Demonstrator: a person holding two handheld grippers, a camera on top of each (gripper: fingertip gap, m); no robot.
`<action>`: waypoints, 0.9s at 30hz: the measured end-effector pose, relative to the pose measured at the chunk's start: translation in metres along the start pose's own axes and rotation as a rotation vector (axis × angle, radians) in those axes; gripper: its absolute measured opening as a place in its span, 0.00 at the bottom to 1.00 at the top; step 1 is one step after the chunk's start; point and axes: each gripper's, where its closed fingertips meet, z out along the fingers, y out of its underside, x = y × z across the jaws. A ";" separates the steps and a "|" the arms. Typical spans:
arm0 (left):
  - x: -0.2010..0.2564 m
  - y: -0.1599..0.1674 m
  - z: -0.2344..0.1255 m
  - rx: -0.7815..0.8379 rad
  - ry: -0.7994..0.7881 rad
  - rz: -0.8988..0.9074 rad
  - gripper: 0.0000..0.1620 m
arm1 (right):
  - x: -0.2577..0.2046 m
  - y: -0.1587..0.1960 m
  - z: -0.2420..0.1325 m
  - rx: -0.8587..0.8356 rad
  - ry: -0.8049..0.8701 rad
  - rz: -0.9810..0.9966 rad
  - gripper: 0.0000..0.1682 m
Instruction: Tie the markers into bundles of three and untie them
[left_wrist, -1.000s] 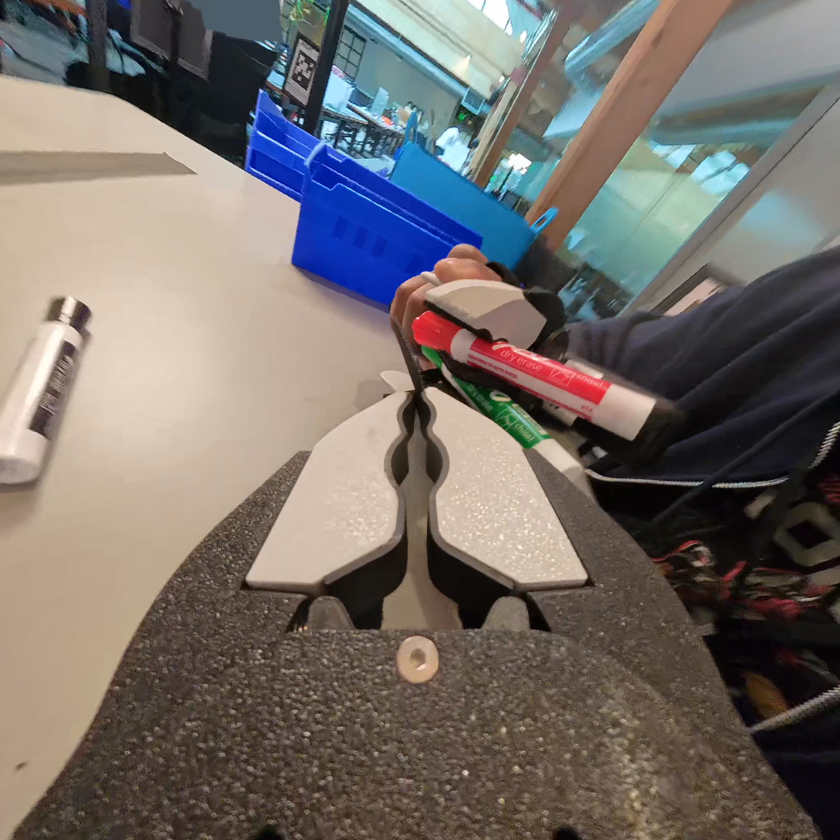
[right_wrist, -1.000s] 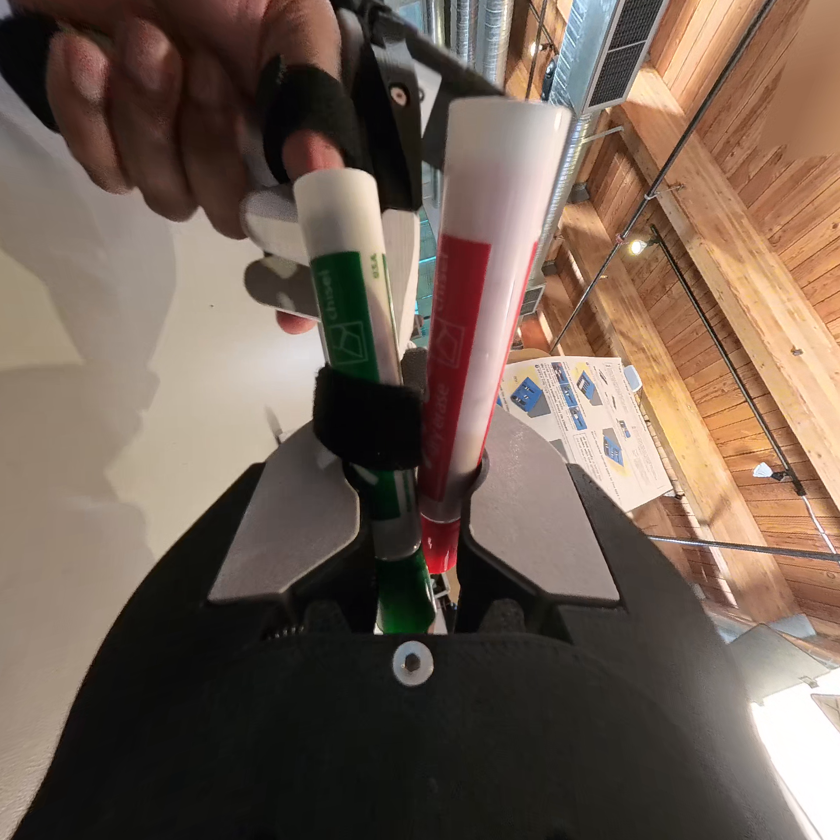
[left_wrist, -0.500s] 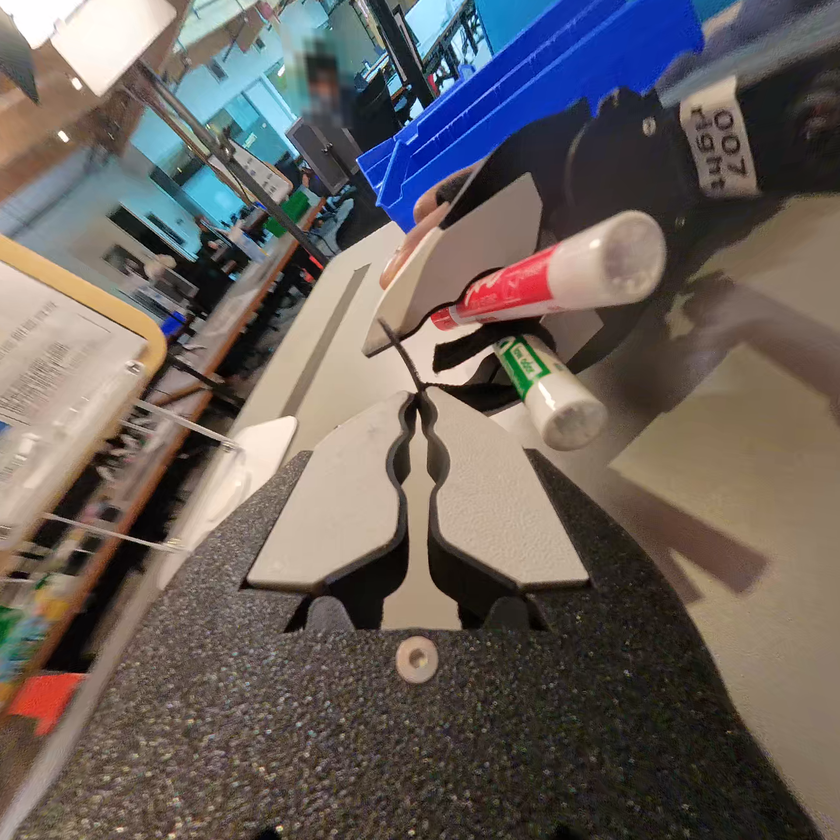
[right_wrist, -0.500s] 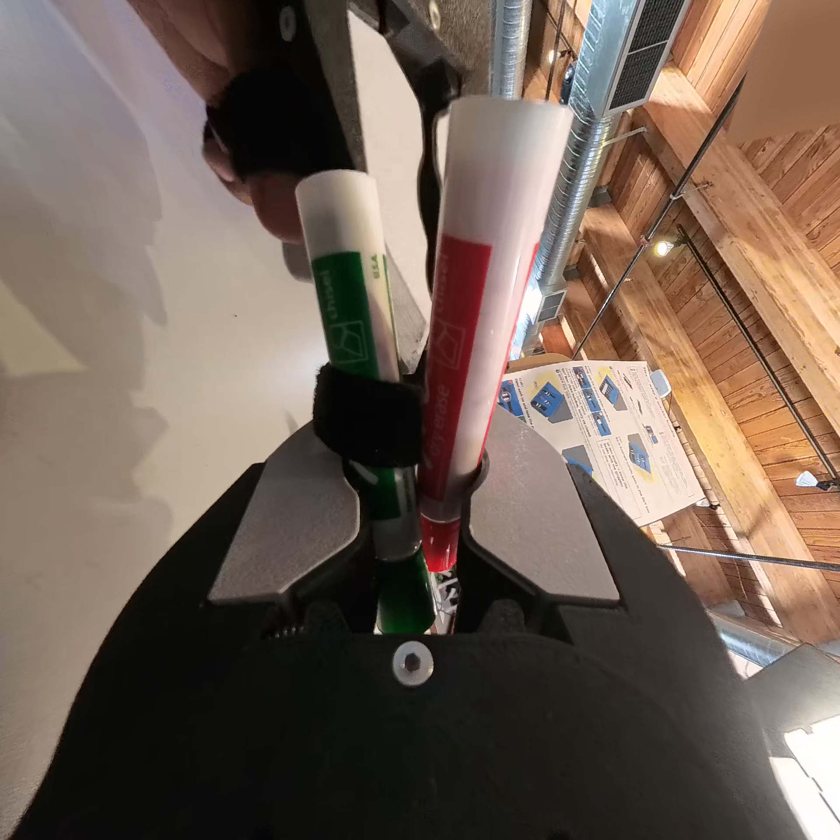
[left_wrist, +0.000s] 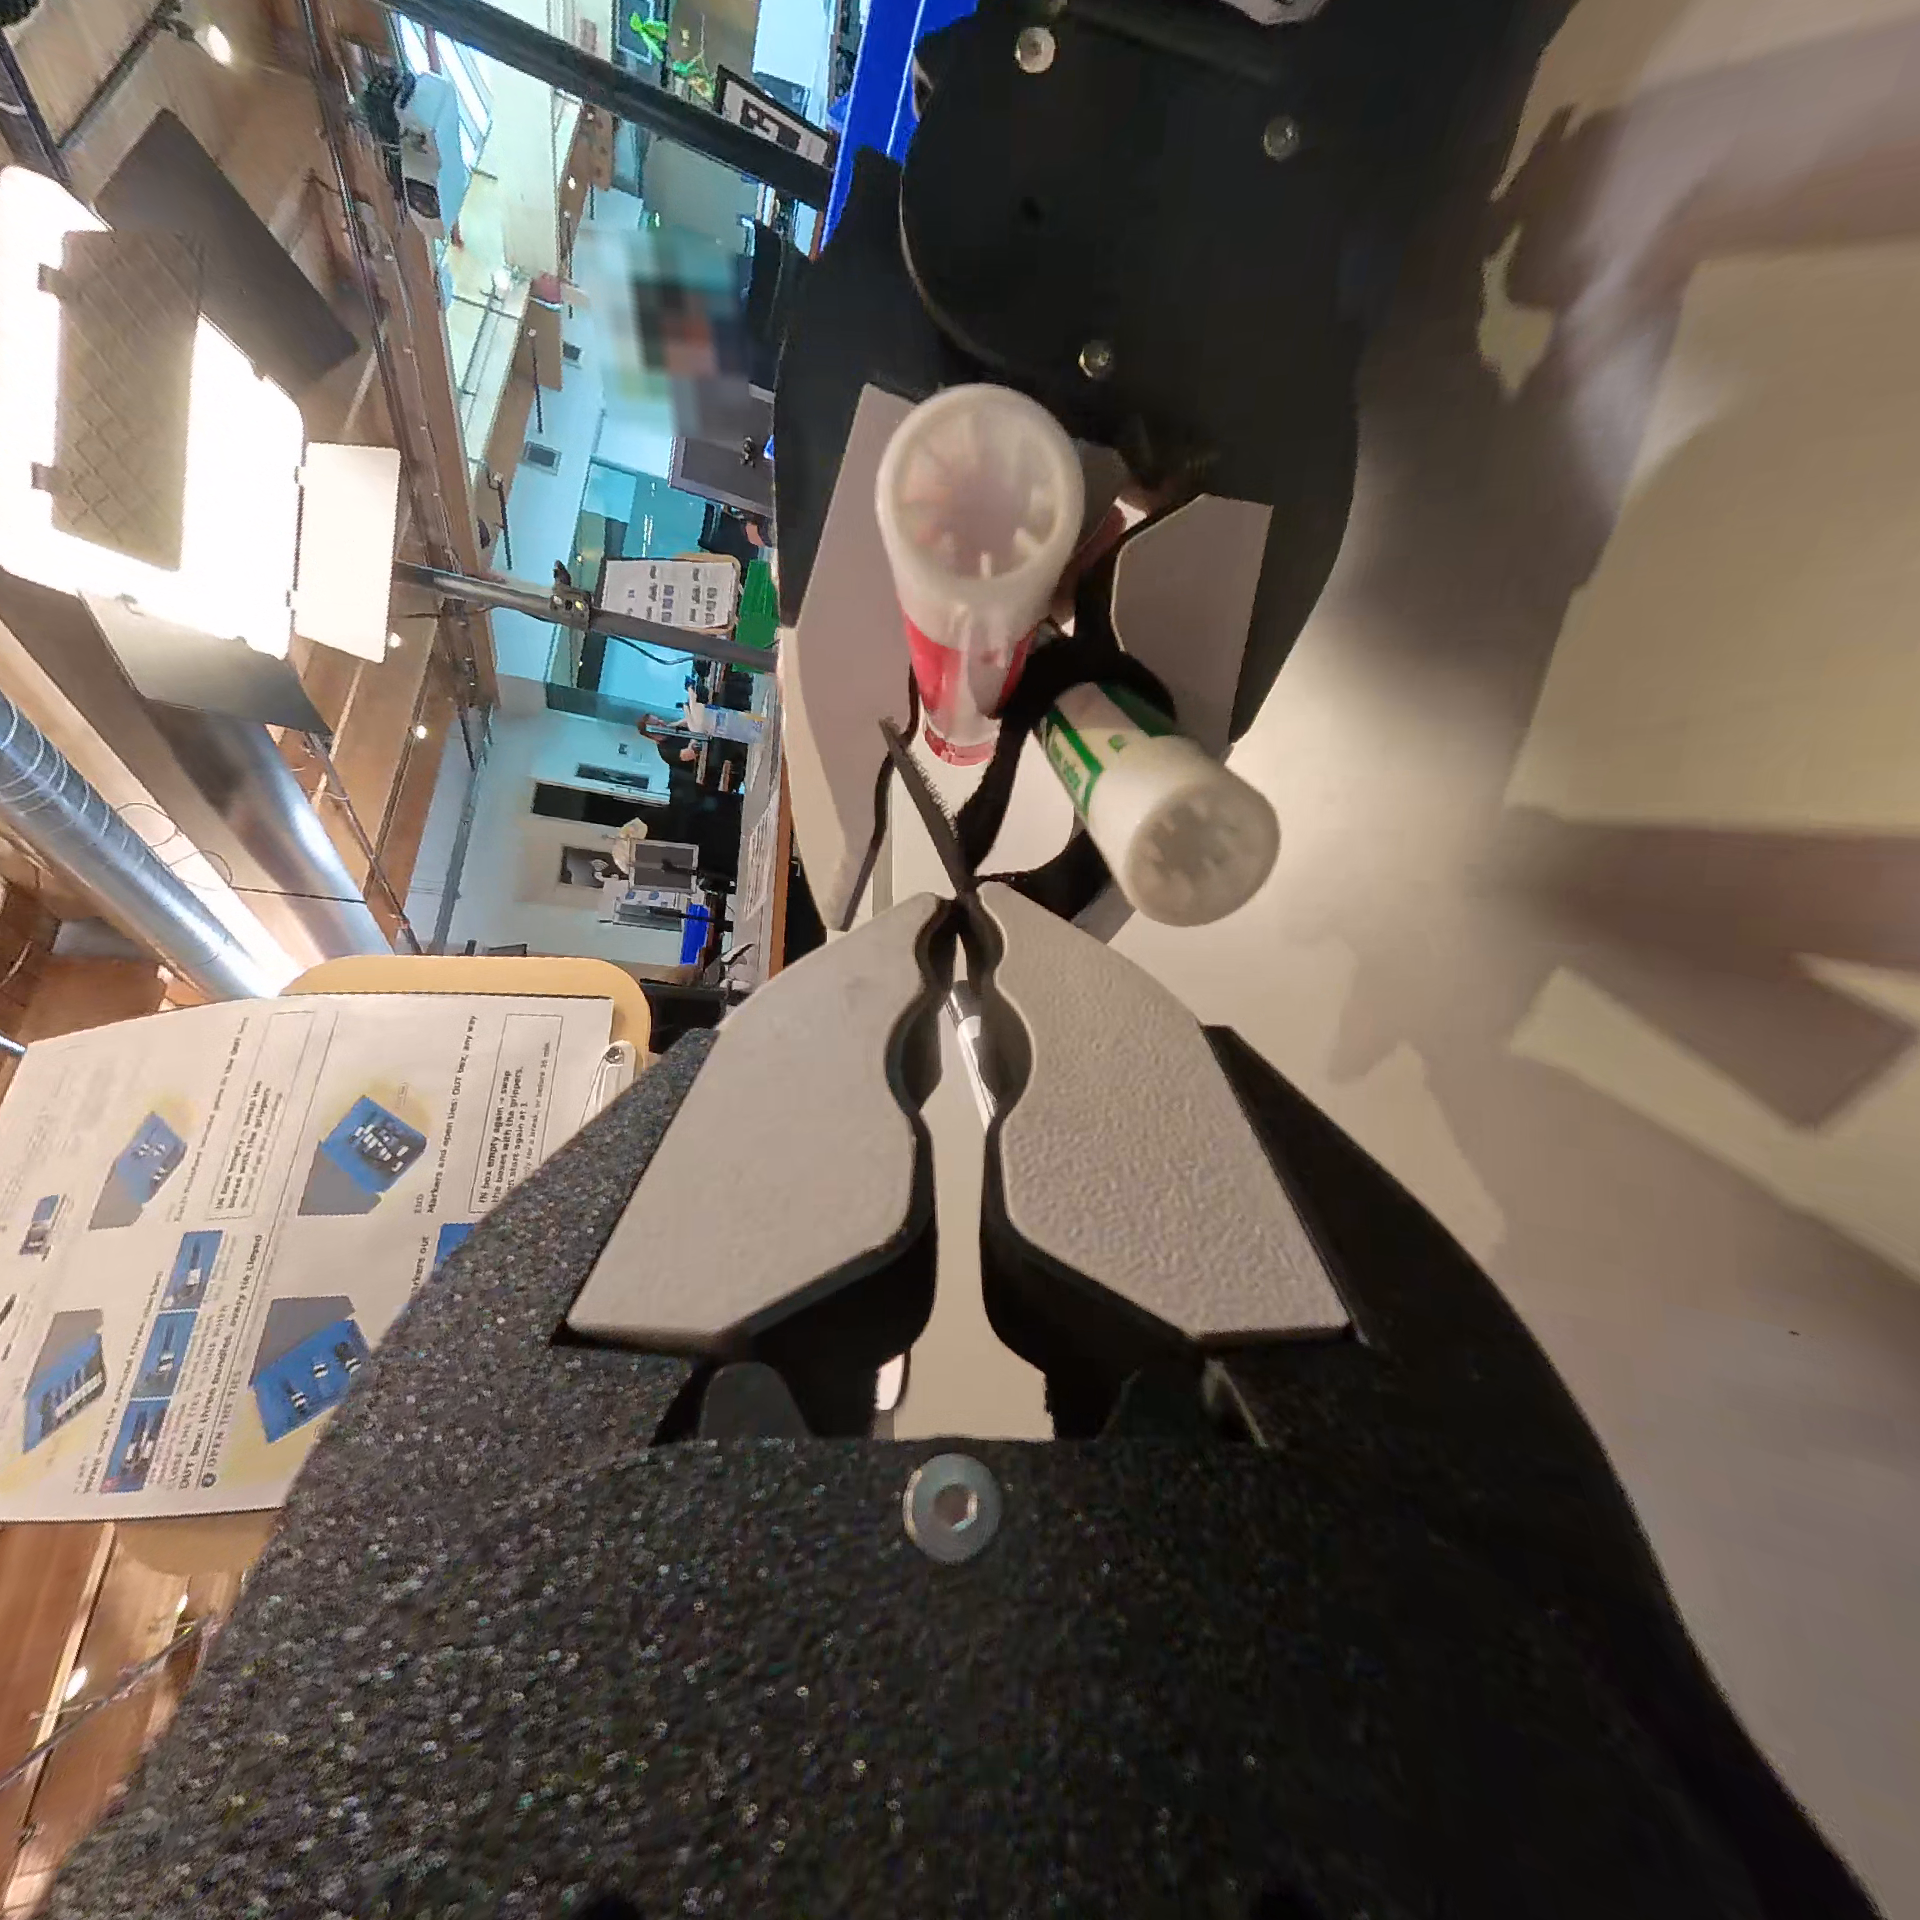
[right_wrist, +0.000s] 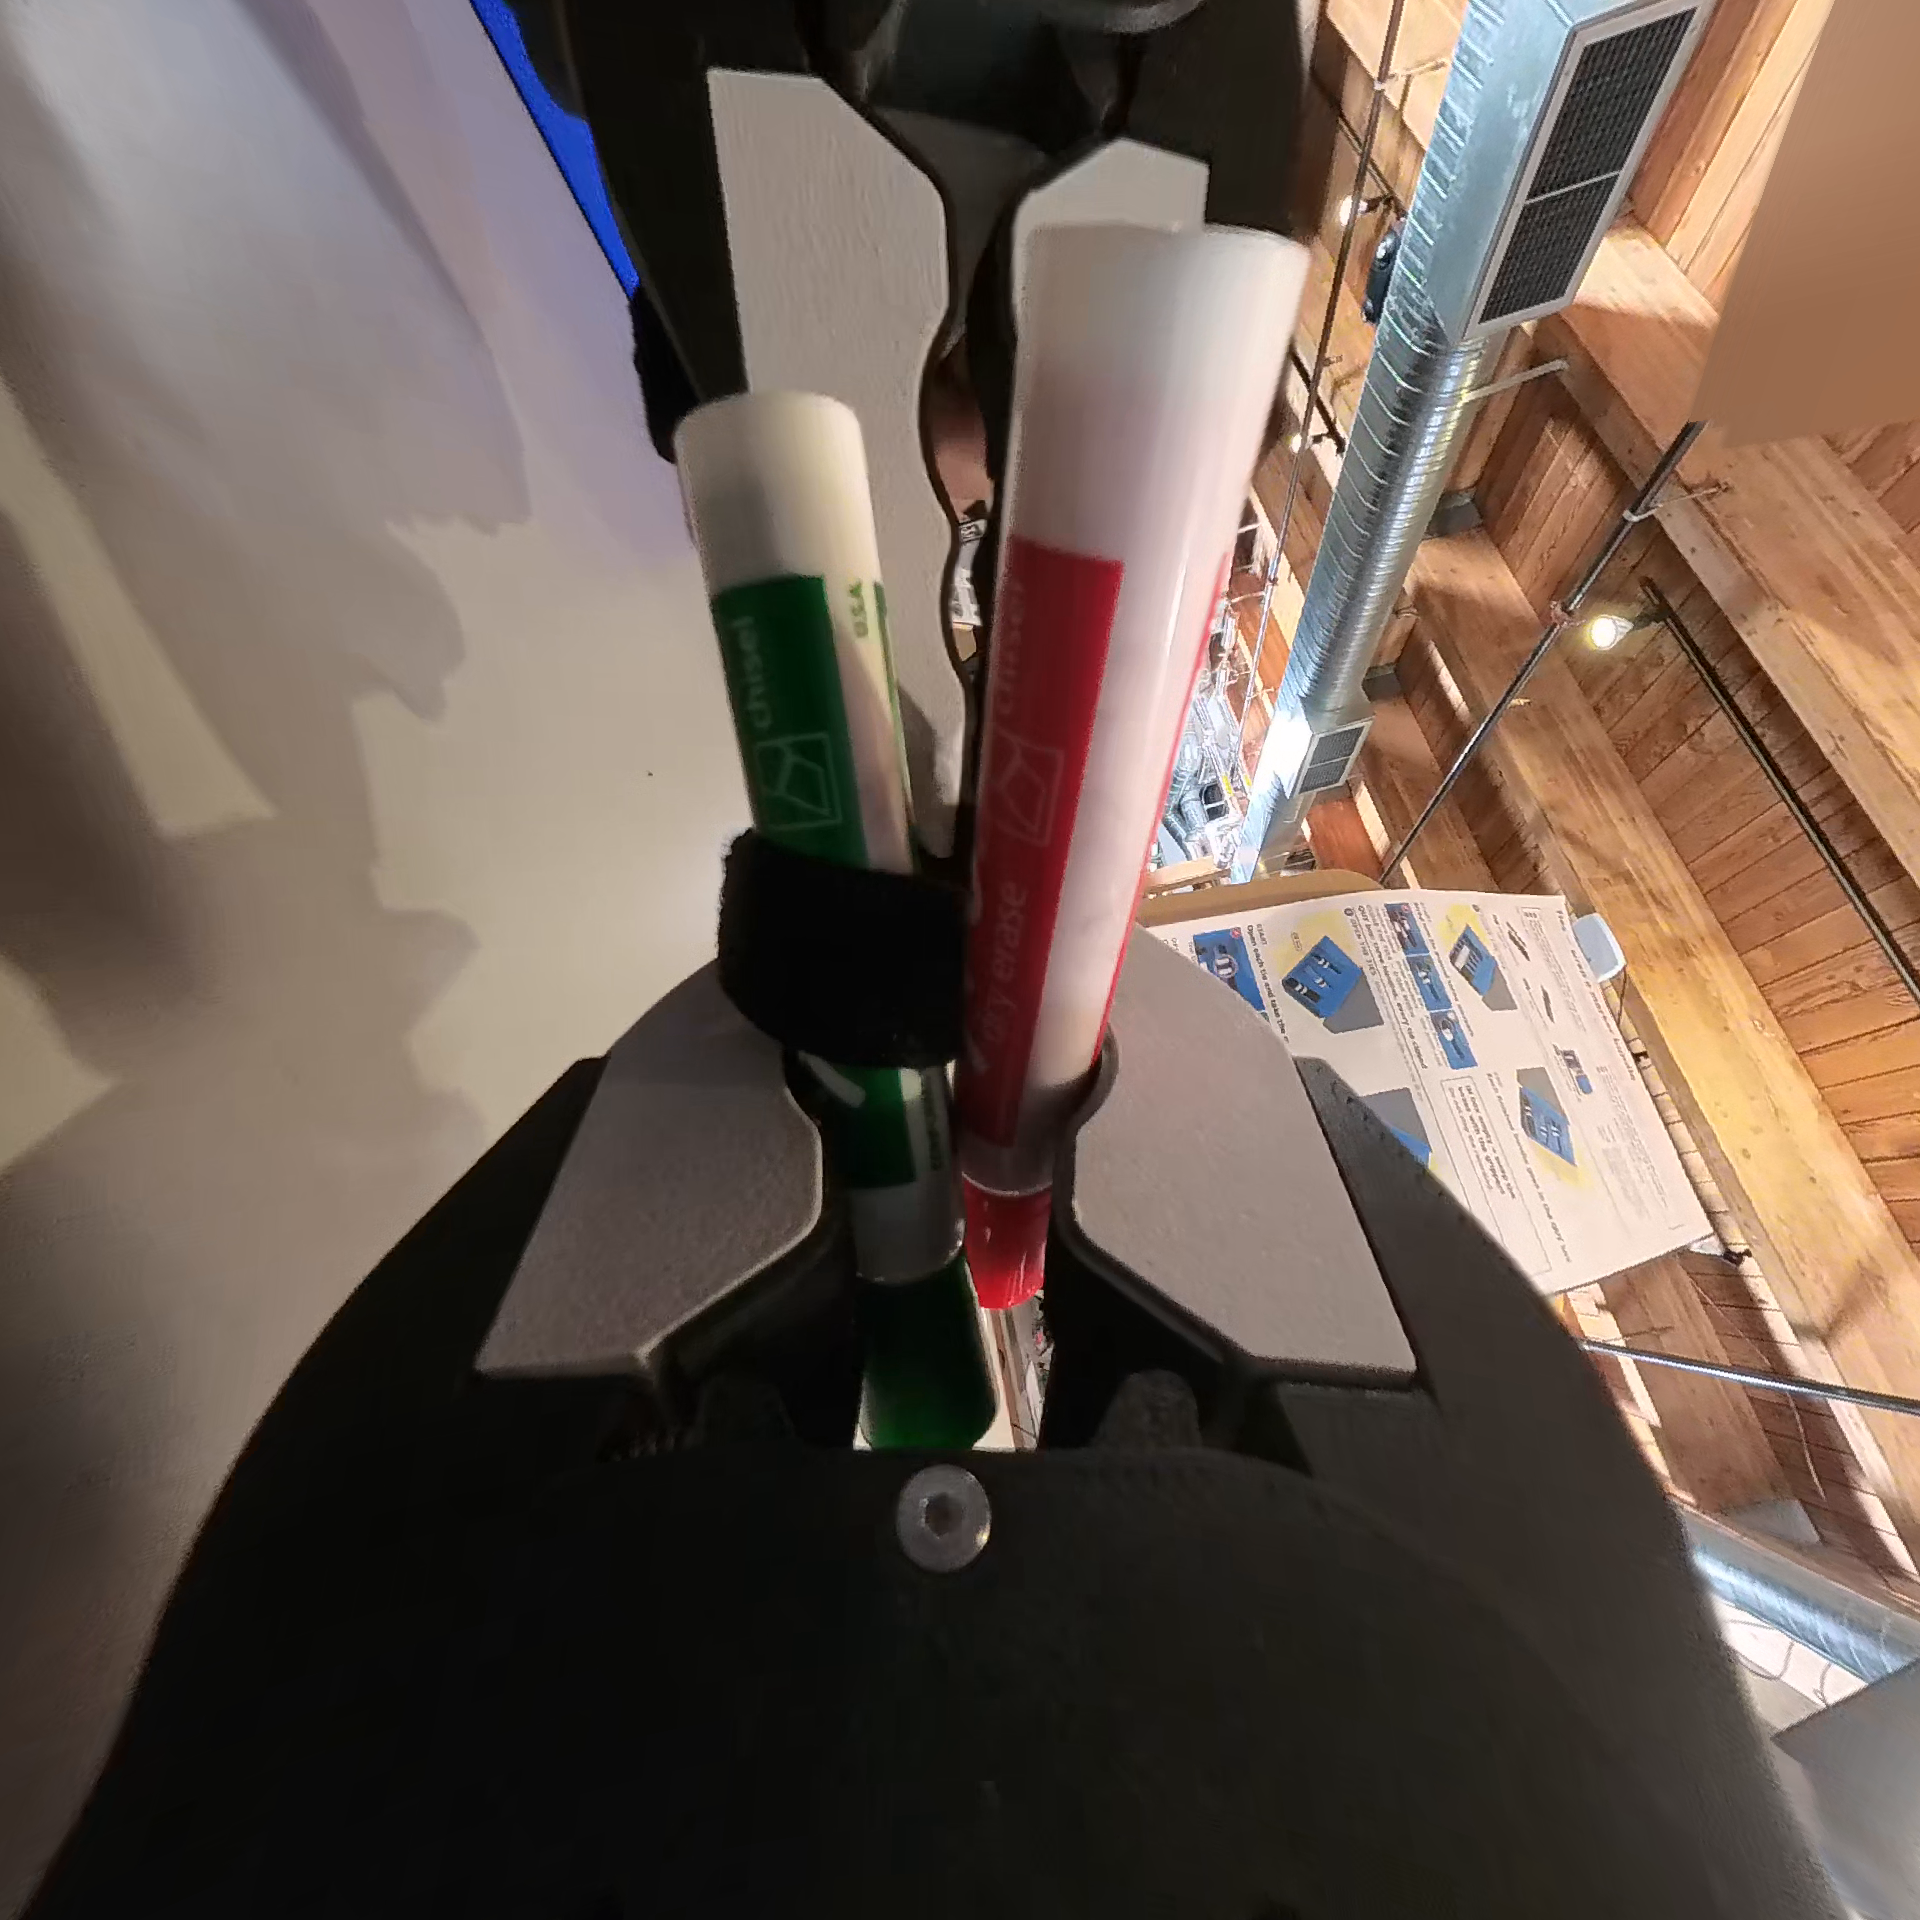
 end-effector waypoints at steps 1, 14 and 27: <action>0.000 0.000 0.000 -0.003 0.002 0.001 0.01 | -0.001 0.000 0.000 0.000 -0.003 -0.006 0.24; 0.011 0.000 0.000 -0.068 0.097 0.076 0.01 | -0.014 -0.010 0.000 0.036 -0.055 -0.054 0.24; 0.030 -0.004 -0.003 -0.063 0.165 0.256 0.01 | -0.032 -0.018 -0.003 0.078 -0.139 -0.063 0.24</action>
